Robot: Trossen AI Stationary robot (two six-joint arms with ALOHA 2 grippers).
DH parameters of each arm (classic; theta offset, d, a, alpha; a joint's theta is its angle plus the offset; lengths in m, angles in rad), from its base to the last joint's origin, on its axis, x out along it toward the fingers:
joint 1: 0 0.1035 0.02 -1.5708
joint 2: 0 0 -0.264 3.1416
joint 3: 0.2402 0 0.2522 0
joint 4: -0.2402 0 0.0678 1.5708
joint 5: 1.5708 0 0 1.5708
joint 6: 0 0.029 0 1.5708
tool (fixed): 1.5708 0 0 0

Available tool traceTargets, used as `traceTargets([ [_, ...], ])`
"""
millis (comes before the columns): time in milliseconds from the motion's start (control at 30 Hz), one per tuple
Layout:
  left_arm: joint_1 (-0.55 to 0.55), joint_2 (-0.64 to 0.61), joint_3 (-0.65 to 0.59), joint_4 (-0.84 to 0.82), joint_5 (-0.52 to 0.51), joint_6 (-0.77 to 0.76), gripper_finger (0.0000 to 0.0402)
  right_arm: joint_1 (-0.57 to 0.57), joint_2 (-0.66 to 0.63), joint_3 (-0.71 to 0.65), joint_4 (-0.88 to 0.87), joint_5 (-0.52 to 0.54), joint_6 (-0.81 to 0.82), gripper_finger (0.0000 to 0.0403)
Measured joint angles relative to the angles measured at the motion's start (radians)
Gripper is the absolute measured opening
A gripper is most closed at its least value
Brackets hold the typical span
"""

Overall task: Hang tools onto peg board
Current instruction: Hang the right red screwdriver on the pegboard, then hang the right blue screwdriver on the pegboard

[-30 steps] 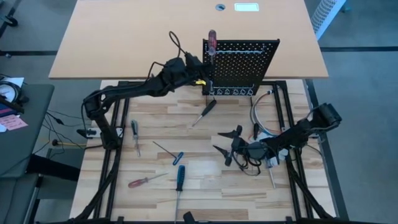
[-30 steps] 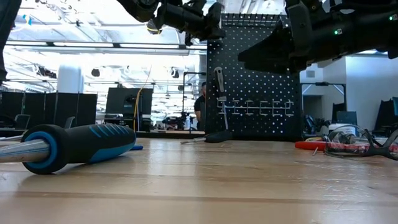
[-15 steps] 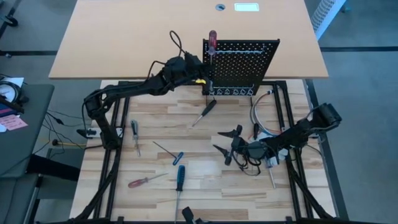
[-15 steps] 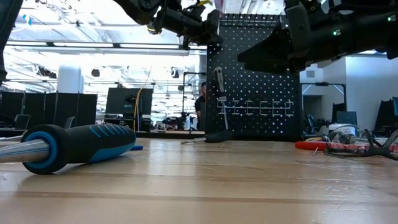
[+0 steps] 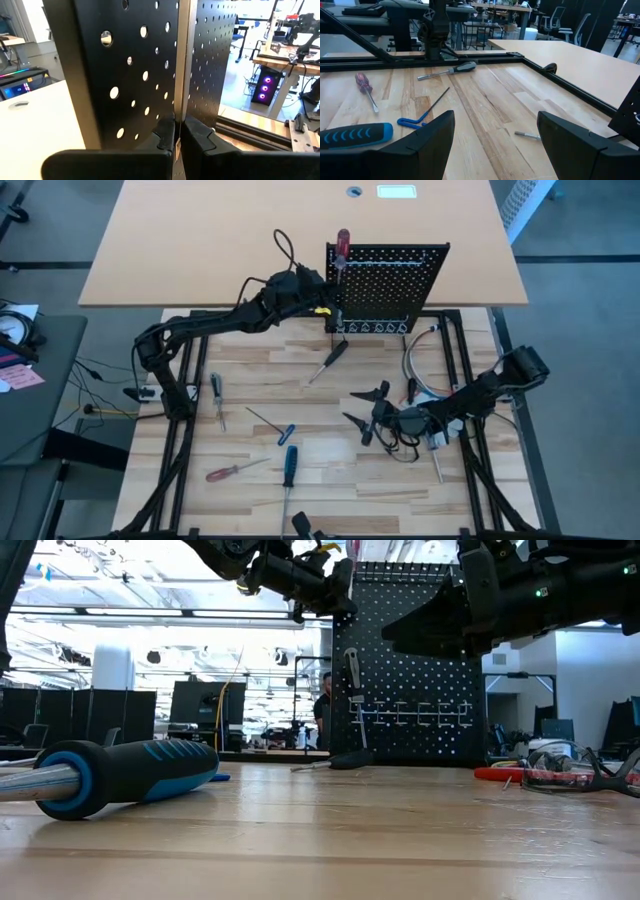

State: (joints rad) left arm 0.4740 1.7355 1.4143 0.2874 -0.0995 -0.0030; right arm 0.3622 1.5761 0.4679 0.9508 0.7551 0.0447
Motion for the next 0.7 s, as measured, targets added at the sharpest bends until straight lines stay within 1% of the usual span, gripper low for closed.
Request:
traceTargets([
  [100,0.0,0.0,0.0,0.0,-0.008,-0.005,0.0008,0.0,0.0,0.0,0.0,0.0,0.0,0.0291],
  [200,0.001,0.0,0.0,-0.005,-0.009,-0.03,0.0023,0.0,0.0,0.0,0.0,0.0,0.0,0.0291],
  [367,0.025,0.0,-0.001,-0.052,-0.004,-0.084,0.0082,0.005,0.0,0.0,0.0,0.0,-0.001,0.0291],
  [533,0.029,-0.004,0.0,-0.081,0.017,-0.073,0.0147,0.005,0.0,0.0,0.0,0.0,-0.009,0.0291],
  [600,0.029,-0.013,0.0,-0.104,0.025,-0.053,0.0164,0.011,0.0,0.0,0.0,0.002,-0.023,0.0291],
  [700,0.024,-0.029,-0.001,-0.141,0.02,-0.028,0.0174,0.019,0.0,0.0,0.0,0.003,-0.03,0.0291],
])
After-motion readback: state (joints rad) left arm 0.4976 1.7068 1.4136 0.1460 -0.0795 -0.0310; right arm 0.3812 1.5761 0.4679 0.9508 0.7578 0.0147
